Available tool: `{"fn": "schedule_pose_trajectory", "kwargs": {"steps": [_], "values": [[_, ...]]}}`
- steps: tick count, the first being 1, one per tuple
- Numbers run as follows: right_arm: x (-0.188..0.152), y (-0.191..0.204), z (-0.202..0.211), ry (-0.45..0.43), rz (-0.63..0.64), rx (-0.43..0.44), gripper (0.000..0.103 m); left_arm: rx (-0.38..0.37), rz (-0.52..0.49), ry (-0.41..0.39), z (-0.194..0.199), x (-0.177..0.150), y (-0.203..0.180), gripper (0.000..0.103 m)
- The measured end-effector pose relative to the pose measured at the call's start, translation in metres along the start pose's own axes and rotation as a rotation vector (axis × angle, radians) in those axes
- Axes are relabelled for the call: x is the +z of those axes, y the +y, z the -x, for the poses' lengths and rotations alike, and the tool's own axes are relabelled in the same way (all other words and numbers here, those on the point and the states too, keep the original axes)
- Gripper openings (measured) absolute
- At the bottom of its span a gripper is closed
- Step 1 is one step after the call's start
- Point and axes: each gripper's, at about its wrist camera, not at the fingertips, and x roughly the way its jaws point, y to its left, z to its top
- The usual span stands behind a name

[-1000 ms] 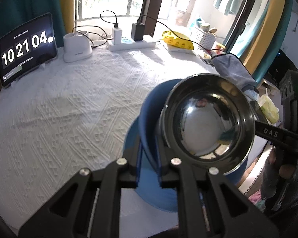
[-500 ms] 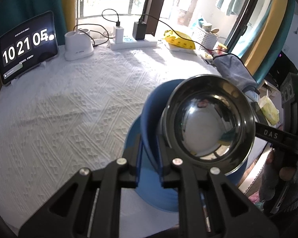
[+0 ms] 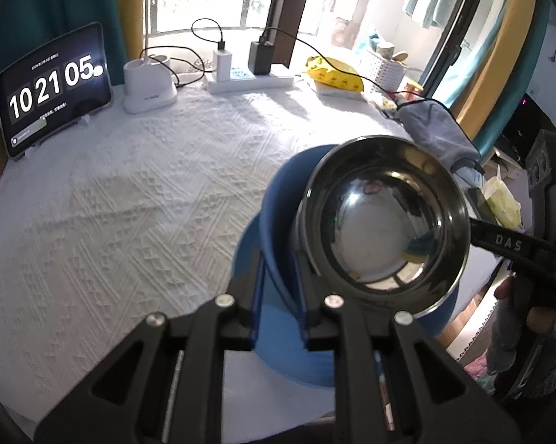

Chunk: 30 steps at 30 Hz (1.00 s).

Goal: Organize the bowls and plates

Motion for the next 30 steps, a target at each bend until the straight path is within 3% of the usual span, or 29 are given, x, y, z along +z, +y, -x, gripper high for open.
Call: {"fn": "schedule_pose_trajectory", "kwargs": {"steps": [7, 13, 20, 30], "values": [[0.000, 0.004, 0.015, -0.029, 0.009, -0.023, 0.024, 0.007, -0.009, -0.042, 0.017, -0.001, 0.000, 0.021], [-0.002, 0.009, 0.025, -0.060, 0.033, -0.068, 0.033, 0.033, -0.033, -0.101, 0.037, -0.005, -0.005, 0.043], [-0.008, 0.020, 0.045, -0.125, 0.086, -0.132, 0.057, 0.101, -0.068, -0.216, 0.066, -0.012, -0.011, 0.046], [-0.026, 0.051, 0.080, -0.214, 0.174, -0.158, 0.060, 0.111, -0.129, -0.380, 0.105, -0.026, -0.024, 0.053]]}}
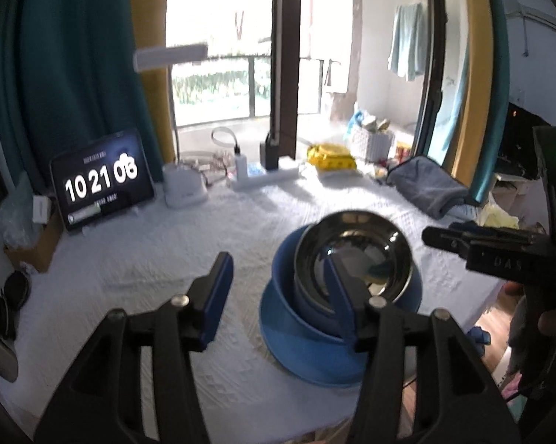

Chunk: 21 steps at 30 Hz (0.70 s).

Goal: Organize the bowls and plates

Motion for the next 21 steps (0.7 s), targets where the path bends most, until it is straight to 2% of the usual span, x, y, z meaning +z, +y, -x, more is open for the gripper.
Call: {"fn": "schedule_pose_trajectory", "kwargs": {"steps": [4, 12, 15, 17, 21], "values": [[-0.002, 0.011, 0.016, -0.043, 0.029, 0.025, 0.064, -0.019, -0.008, -0.055, 0.015, -0.002, -0.004, 0.059], [-0.007, 0.034, 0.055, -0.179, 0.146, -0.007, 0.069, 0.003, 0.004, -0.199, 0.051, -0.005, -0.005, 0.066], [-0.013, 0.037, 0.065, -0.223, 0.183, -0.026, 0.071, -0.040, 0.039, -0.224, 0.063, -0.006, -0.003, 0.068], [-0.017, 0.038, 0.069, -0.238, 0.196, -0.026, 0.071, -0.063, 0.061, -0.245, 0.070, -0.008, -0.002, 0.071], [-0.024, 0.042, 0.079, -0.259, 0.212, -0.010, 0.072, -0.051, 0.051, -0.309, 0.086, -0.014, -0.005, 0.076]]}}
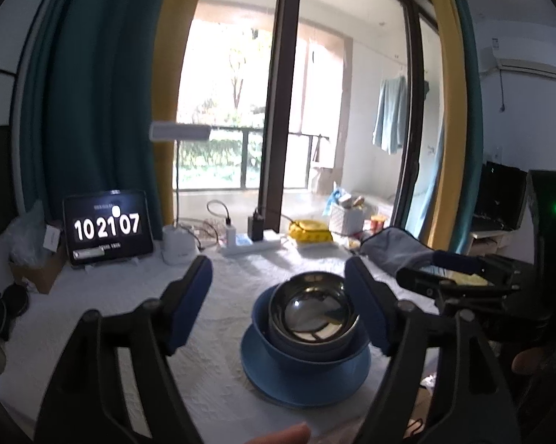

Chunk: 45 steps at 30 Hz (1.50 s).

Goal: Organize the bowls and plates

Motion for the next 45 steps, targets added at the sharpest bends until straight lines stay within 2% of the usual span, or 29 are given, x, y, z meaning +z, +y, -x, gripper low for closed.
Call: {"fn": "schedule_pose_trajectory", "kwargs": {"steps": [3, 8, 13, 20, 25, 30, 35, 45], "values": [[-0.001, 0.002, 0.010, -0.032, 0.004, -0.001, 0.072, -0.016, 0.010, 0.000, 0.007, -0.001, 0.001, 0.078], [-0.007, 0.009, 0.029, -0.101, 0.042, -0.040, 0.073, 0.011, 0.032, -0.042, 0.023, -0.004, 0.005, 0.079], [-0.014, 0.017, 0.041, -0.142, 0.083, -0.057, 0.073, 0.034, -0.002, -0.080, 0.037, -0.006, -0.001, 0.079], [-0.027, 0.020, 0.059, -0.199, 0.062, -0.081, 0.074, 0.104, -0.027, -0.190, 0.065, -0.013, -0.012, 0.079], [-0.033, 0.023, 0.072, -0.251, 0.070, -0.082, 0.074, 0.127, -0.042, -0.252, 0.076, -0.017, -0.016, 0.079], [-0.034, 0.024, 0.080, -0.288, 0.076, -0.085, 0.075, 0.153, -0.037, -0.261, 0.075, -0.019, -0.012, 0.079], [-0.035, 0.026, 0.075, -0.278, 0.086, -0.090, 0.076, 0.181, -0.047, -0.278, 0.072, -0.020, -0.013, 0.079], [-0.036, 0.029, 0.072, -0.262, 0.086, -0.083, 0.076, 0.177, -0.035, -0.263, 0.071, -0.020, -0.013, 0.079]]}}
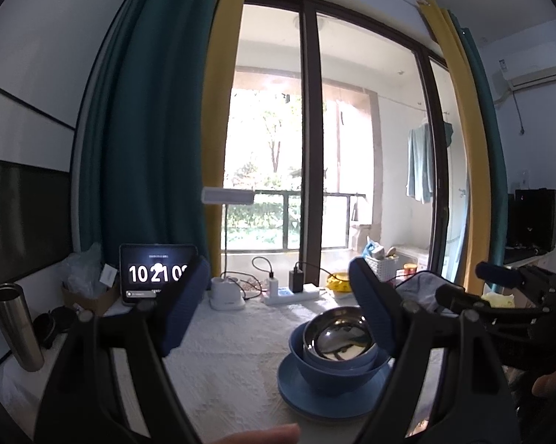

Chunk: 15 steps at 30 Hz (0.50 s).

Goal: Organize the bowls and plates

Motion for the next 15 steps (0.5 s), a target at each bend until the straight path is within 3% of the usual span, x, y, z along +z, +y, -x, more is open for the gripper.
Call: {"fn": "schedule_pose_trajectory", "kwargs": {"steps": [15], "values": [[-0.0022, 0.0011, -0.0010, 0.010, 0.006, 0.002, 0.077, -0.007, 0.003, 0.008, 0.0011, -0.0016, 0.0000, 0.080]]}}
